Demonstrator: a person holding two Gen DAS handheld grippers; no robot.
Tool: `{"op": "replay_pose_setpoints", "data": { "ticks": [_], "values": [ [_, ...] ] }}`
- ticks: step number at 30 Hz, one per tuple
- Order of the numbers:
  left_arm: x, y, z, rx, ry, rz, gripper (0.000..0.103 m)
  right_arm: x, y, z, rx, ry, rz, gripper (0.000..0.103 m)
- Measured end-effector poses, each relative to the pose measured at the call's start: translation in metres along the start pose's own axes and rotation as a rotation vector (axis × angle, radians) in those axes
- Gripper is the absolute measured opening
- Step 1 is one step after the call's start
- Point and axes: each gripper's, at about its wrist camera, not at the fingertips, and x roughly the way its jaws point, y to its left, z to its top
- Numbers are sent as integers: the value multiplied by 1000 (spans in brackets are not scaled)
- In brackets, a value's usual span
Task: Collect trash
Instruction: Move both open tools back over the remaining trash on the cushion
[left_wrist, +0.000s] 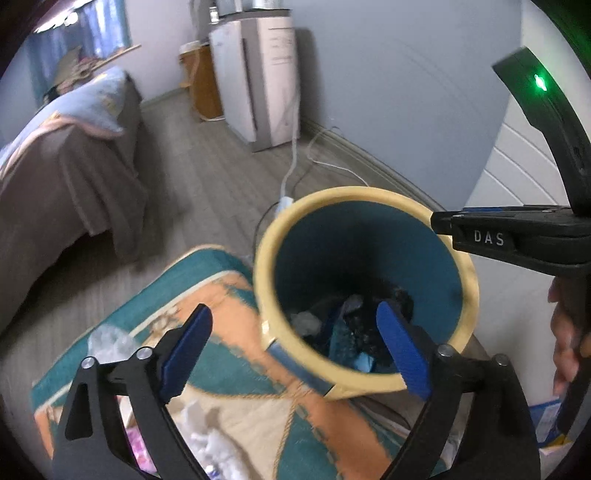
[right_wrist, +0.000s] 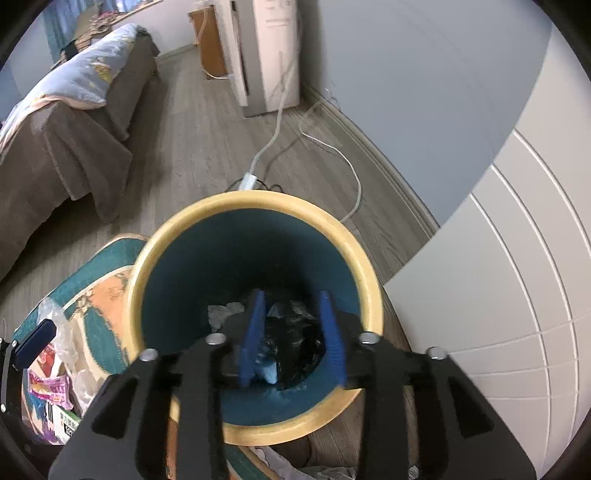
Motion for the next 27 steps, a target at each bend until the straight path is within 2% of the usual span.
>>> {"op": "replay_pose_setpoints", "data": {
  "ticks": [2, 3, 5, 7, 14, 20, 24, 27],
  "values": [
    [-10, 13, -7, -31, -10, 19, 93, -6, 15, -1, -56, -18, -6, 62],
    [-15, 21, -10, -48, -14, 30, 93, -8, 21, -2, -68, -23, -7, 67],
    [-25, 37, -18, -77, -22, 57, 95, -14, 32, -3, -62, -27, 20, 86],
    [-35, 54, -26, -99, -21, 93, 95, -22, 44, -4, -62, -44, 52, 95],
    [-80, 122, -57, -160, -8, 223, 96, -46, 97, -10, -185, -96, 67, 97],
    [-114, 170, -85, -211, 11, 318, 96, -53, 135, -25, -261, -91, 55, 97],
    [-129, 197, -112, -286, 19, 363, 97, -54, 161, -36, -252, -38, 111, 97],
    [-128, 218, -132, -387, 51, 381, 97, -54, 177, -45, -230, 1, 130, 97]
  ]
}}
